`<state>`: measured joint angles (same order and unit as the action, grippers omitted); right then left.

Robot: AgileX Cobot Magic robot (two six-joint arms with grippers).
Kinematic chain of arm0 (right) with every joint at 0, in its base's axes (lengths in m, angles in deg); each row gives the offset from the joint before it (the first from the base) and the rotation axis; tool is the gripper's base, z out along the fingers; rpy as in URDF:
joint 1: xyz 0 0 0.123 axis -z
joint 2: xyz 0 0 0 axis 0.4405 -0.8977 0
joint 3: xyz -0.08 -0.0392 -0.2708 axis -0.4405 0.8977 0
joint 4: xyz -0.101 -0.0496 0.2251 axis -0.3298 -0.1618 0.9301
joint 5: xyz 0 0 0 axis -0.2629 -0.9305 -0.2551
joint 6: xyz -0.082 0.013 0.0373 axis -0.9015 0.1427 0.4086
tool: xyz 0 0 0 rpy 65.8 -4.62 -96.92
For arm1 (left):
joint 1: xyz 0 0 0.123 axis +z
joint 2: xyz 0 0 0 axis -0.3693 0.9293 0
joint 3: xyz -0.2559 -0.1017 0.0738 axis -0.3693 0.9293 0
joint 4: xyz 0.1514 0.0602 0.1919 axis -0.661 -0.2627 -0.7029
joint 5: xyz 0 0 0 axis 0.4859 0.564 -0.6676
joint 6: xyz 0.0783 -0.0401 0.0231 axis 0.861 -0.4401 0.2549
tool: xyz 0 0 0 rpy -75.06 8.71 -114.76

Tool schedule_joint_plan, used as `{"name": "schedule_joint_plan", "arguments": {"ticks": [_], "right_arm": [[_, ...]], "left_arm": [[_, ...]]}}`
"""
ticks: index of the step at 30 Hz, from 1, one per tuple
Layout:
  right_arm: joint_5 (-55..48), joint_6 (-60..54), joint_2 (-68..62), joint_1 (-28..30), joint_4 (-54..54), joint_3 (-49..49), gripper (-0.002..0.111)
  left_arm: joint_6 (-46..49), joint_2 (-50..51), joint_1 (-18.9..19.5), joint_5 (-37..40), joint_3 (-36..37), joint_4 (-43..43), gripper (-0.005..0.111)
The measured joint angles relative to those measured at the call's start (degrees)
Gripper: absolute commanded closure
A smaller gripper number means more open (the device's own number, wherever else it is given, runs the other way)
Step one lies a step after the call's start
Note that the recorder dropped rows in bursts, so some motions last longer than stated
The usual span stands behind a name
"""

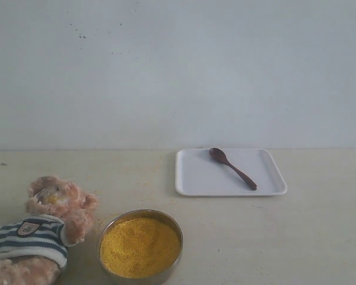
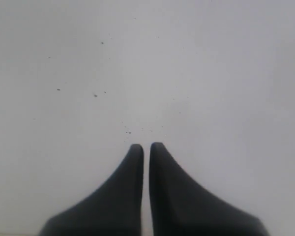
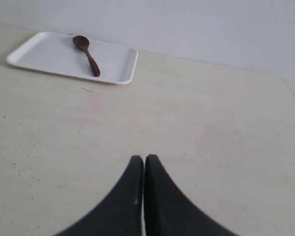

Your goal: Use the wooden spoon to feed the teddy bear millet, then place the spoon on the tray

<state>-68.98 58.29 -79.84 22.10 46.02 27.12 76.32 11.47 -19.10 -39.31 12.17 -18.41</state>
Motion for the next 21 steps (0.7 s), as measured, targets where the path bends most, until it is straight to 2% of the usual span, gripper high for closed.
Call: {"name": "schedule_joint_plan", "arguments": {"ticks": [7,9,12,15,17,21], "right_arm": [[0.0,0.0,0.0,0.0,0.0,0.0,0.108],[0.0,0.0,0.0,0.0,0.0,0.0,0.108],[0.0,0.0,0.0,0.0,0.0,0.0,0.108],[0.0,0.0,0.0,0.0,0.0,0.0,0.108],[0.0,0.0,0.0,0.0,0.0,0.0,0.108],[0.0,0.0,0.0,0.0,0.0,0.0,0.108]], "left_arm": [[-1.8,-1.9,-1.0,0.7,4.0,-0.3,0.103],[-7.9,-2.4,-1.5,0.8,5.2,-7.3,0.103],[-24.3,-4.8,-1.9,1.5,7.1,-26.1,0.103],[-31.0,-9.0,-2.6,3.8,8.0,-40.4,0.103],[-32.5,-12.2,-3.8,5.1,8.1,-45.0,0.103],[-33.4,-17.4,-4.6,3.6,8.2,-45.6,0.103]]}}
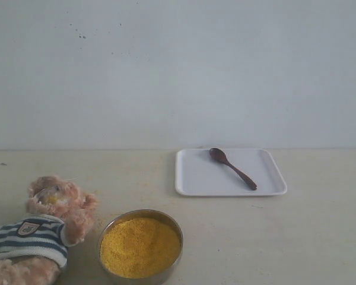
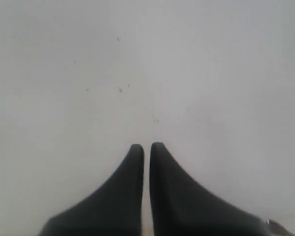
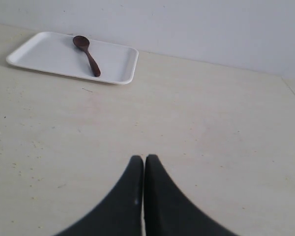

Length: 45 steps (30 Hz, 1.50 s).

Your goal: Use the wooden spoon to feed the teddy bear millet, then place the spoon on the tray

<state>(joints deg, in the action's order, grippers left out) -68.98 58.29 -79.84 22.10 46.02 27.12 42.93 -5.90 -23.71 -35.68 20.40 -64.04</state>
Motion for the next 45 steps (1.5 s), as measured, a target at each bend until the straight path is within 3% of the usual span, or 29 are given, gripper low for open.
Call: {"name": "schedule_joint_plan", "arguments": {"ticks": [6,19,23,29,32,34,41,45], "right_arm": [[0.1,0.0,0.0,0.0,0.0,0.0,0.108],[0.1,0.0,0.0,0.0,0.0,0.0,0.108],[0.1,0.0,0.0,0.0,0.0,0.0,0.108],[0.1,0.0,0.0,0.0,0.0,0.0,0.108],[0.1,0.0,0.0,0.0,0.0,0.0,0.108],[0.1,0.0,0.0,0.0,0.0,0.0,0.108],[0.1,0.0,0.0,0.0,0.0,0.0,0.108],[0.1,0.0,0.0,0.0,0.0,0.0,0.108]], "left_arm": [[-0.3,-1.0,0.0,-7.0,0.0,0.1,0.103],[-1.5,-1.0,-0.2,-4.3,0.0,0.7,0.103],[-1.5,-1.0,-0.2,0.8,0.0,-1.6,0.103],[-1.5,-1.0,-0.2,17.9,0.0,-7.3,0.103],[-1.5,-1.0,-0.2,19.8,1.6,-7.7,0.103],[-1.5,-1.0,-0.2,18.0,3.9,-7.9,0.103],[-5.6,-0.9,-0.2,-3.0,20.5,-8.0,0.103],[-6.6,-0.9,-0.2,-5.9,25.4,-8.0,0.103]]}}
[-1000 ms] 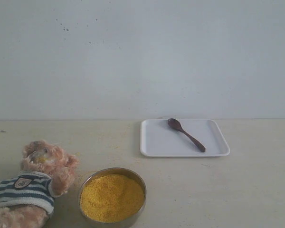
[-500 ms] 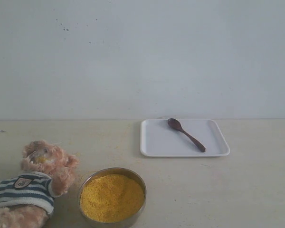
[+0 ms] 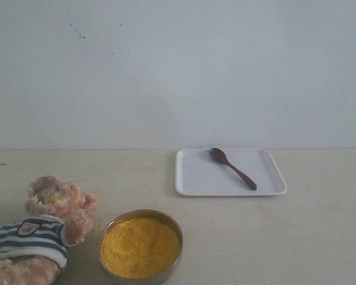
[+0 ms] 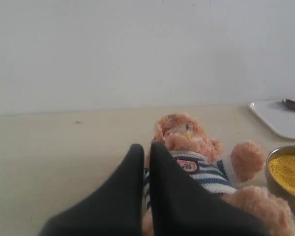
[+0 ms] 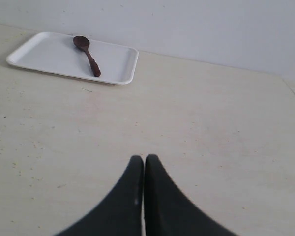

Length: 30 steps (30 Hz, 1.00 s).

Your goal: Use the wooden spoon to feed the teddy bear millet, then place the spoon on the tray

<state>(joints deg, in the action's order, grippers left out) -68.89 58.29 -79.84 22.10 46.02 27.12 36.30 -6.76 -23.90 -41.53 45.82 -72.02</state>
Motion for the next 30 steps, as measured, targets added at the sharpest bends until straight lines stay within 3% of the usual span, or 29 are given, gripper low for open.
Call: {"name": "schedule_joint_plan", "arguments": {"ticks": [8,30], "right_arm": [[0.0,0.0,0.0,0.0,0.0,0.0,0.108],[-0.5,2.4,0.0,0.0,0.0,0.0,0.108]], "left_arm": [[-1.2,0.0,0.0,8.7,0.9,0.0,0.103],[-1.4,0.0,0.0,9.8,0.9,0.0,0.103]]}}
